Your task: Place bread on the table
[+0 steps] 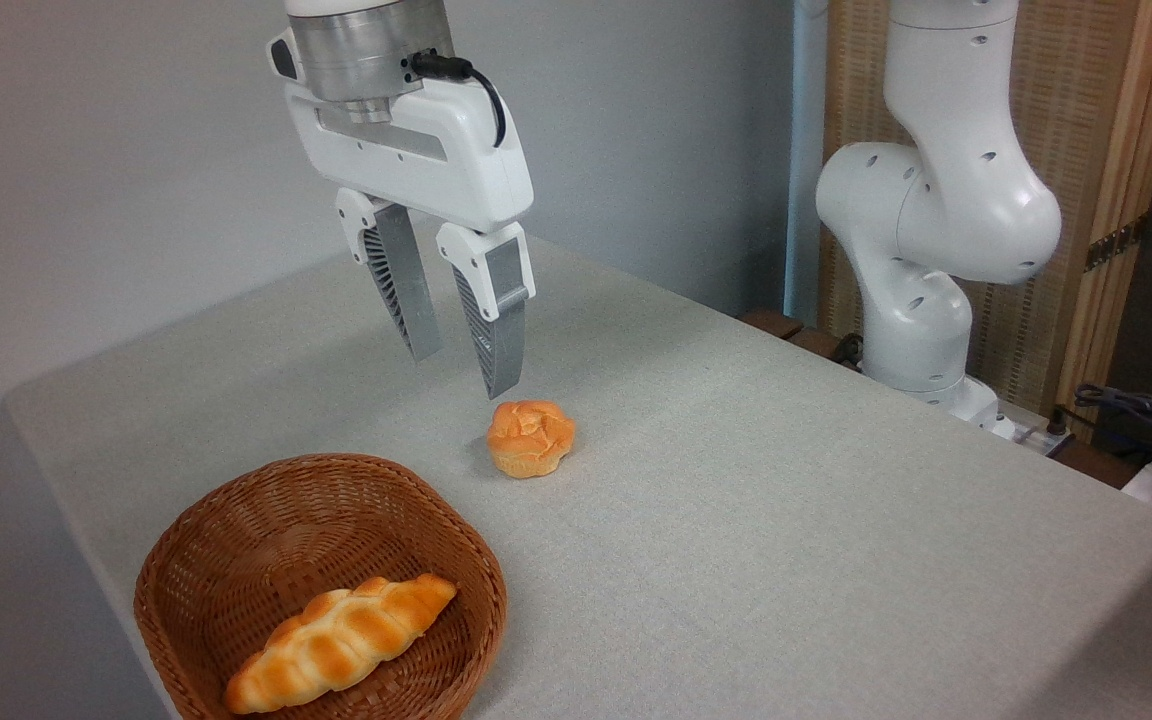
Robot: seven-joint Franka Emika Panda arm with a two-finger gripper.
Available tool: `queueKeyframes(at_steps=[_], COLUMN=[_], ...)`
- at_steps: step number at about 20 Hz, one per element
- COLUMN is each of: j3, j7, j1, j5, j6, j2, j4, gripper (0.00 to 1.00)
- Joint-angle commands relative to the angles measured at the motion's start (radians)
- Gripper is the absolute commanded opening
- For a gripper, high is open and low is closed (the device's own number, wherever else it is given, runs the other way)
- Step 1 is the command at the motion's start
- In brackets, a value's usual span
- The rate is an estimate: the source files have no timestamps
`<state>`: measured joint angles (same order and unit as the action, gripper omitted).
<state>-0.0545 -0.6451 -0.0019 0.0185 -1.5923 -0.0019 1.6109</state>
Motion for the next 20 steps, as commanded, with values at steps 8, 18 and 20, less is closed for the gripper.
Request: queueKeyframes(at_steps=[8,18,20], j3=[0.005,0.015,0.022], j7=[-0.008,-0.005,-0.005], j1=[-0.003,-0.001,-0.001], j5=[-0.006,0.003,0.004], j6=[-0.011,-0.128,-0.231], j2=[-0.012,-0.001,0.026], j4=[0.012,0.012,0.012], gripper=[1.00,1.00,1.00])
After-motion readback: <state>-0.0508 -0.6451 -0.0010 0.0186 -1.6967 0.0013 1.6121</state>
